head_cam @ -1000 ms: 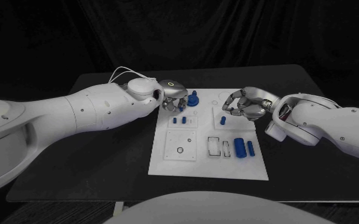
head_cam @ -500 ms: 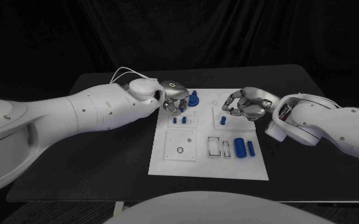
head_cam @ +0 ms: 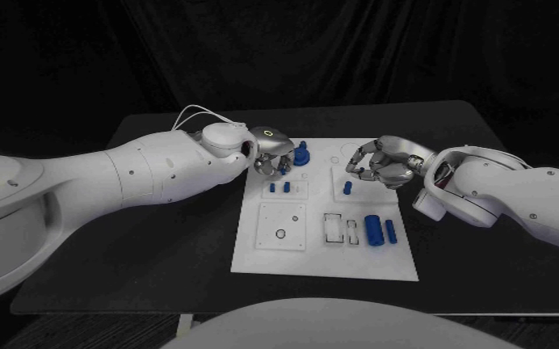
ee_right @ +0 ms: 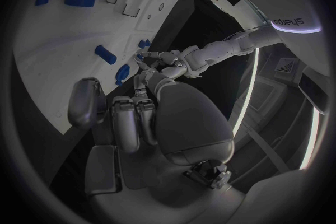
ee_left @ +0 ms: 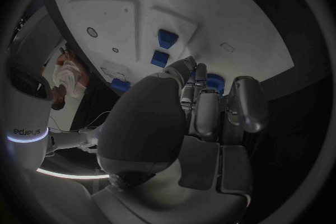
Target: Assemble the parts on the task board
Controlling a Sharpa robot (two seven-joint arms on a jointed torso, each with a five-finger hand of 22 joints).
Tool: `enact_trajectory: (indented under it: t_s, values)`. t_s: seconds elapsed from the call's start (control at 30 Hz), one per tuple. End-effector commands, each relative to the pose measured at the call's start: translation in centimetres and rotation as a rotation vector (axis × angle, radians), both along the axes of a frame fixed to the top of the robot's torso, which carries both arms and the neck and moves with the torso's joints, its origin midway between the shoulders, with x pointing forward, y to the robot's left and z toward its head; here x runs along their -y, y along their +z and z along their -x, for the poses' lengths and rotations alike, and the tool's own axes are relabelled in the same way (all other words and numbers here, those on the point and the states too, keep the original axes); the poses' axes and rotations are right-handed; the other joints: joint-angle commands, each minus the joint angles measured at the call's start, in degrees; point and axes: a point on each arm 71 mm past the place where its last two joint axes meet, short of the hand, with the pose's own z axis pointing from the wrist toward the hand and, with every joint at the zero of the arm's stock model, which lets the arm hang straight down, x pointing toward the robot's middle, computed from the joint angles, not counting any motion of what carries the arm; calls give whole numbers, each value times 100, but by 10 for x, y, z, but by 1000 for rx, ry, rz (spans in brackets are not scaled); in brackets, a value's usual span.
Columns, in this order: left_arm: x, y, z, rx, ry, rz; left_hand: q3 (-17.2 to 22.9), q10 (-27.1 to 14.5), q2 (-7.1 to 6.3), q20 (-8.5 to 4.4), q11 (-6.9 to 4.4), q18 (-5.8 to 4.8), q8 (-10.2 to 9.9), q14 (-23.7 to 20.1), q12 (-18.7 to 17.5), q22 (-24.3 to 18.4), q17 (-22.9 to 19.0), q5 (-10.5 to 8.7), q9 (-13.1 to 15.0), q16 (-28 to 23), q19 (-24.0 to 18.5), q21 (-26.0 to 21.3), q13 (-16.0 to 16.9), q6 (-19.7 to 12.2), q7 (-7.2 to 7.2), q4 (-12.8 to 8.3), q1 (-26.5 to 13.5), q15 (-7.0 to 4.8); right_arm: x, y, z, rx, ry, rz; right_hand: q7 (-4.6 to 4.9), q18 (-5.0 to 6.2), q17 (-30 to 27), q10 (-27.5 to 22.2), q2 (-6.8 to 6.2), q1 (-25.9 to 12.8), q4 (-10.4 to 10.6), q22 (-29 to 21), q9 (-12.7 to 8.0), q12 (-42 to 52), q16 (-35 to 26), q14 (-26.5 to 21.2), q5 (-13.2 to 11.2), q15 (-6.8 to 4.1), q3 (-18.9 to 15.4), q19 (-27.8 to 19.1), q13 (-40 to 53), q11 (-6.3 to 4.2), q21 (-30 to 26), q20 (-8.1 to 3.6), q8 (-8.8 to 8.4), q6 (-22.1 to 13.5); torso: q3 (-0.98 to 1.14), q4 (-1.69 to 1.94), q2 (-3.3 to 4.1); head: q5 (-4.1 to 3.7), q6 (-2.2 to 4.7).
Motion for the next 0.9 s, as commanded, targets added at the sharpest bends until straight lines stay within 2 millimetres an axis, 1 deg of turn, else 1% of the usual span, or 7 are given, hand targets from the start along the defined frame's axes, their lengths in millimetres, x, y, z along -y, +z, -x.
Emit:
enact_trajectory:
  t_s: [0.03, 0.13, 0.27, 0.57, 0.6, 0.63, 0.9]
  values:
    - [1, -3, 2, -18, -2, -10, 60, 11, -32, 2, 38, 80, -141, -54, -67, 875, -28, -37, -43, -28, -54, -40, -20, -230, -46, -1, -56, 9, 0, -2, 1, -13, -2, 13, -7, 100, 1509, 607, 12, 63, -40, 792, -6, 8, 15, 605, 35, -40, 7, -42, 1507, -41, -27, -13, -12, 55, 0, -6, -4, 3, -1]
    - [1, -2, 2, -13, -4, -4, 99, 18, -68, 13, 54, 80, -275, -54, -115, 877, -30, -52, -83, -30, -53, -45, -32, -458, -118, -8, -82, 20, 1, -2, 1, -12, -2, 13, -7, 101, 1509, 607, 11, 63, -41, 791, -6, 8, 15, 605, 34, -40, 7, -44, 1507, -41, -30, -13, -12, 55, -2, -3, -4, 3, -1]
    - [0, -1, 2, -3, -8, 7, 111, 11, -90, 17, 61, 82, -327, -58, -140, 874, -43, -73, -100, -36, -57, -60, -38, -550, -146, -6, -102, 24, 1, -2, 1, -11, -4, 13, -7, 101, 1509, 607, 11, 63, -41, 791, -6, 8, 15, 605, 34, -40, 7, -44, 1507, -41, -30, -13, -12, 55, -3, -5, -3, 6, -1]
    - [-3, 2, 2, 34, -18, 43, 125, 7, -113, 22, 69, 82, -380, -61, -165, 874, -54, -102, -119, -42, -55, -62, -42, -650, -190, -2, -116, 29, 3, -1, 1, -4, -11, 10, -8, 101, 1509, 607, 3, 67, -49, 791, -7, 8, 15, 605, 33, -41, 8, -43, 1507, -42, -30, -14, -10, 59, -7, -4, -3, 14, -1]
    - [-4, 2, 2, 39, -20, 48, 129, 11, -113, 23, 71, 84, -391, -66, -166, 871, -69, -104, -123, -50, -60, -76, -42, -672, -197, -1, -116, 30, 3, -1, 1, -2, -12, 9, -8, 101, 1509, 607, 3, 67, -49, 791, -7, 8, 15, 605, 33, -41, 8, -43, 1507, -42, -30, -14, -10, 59, -7, -4, -4, 14, -1]
    - [-5, 3, 2, 48, -23, 58, 139, 20, -115, 25, 71, 106, -403, -146, -169, 841, -287, -111, -128, -168, -104, -192, -40, -700, -210, 0, -115, 32, 4, -1, 1, 1, -14, 8, -8, 101, 1509, 607, 3, 67, -49, 791, -7, 8, 15, 605, 33, -41, 8, -43, 1507, -42, -30, -14, -10, 59, -7, -4, -5, 17, -1]
    - [-10, 11, 4, 125, -44, 128, 129, -42, -160, 30, 72, 103, -419, -149, -222, 842, -294, -189, -145, -195, -101, -188, -51, -754, -260, 44, -161, 33, 10, 2, 1, 32, -40, -3, -8, 107, 1509, 607, -47, 58, -66, 783, -12, 8, 15, 605, 28, -41, -8, -59, 1507, -41, -58, -14, -4, 79, -7, 1, -2, 14, -1]
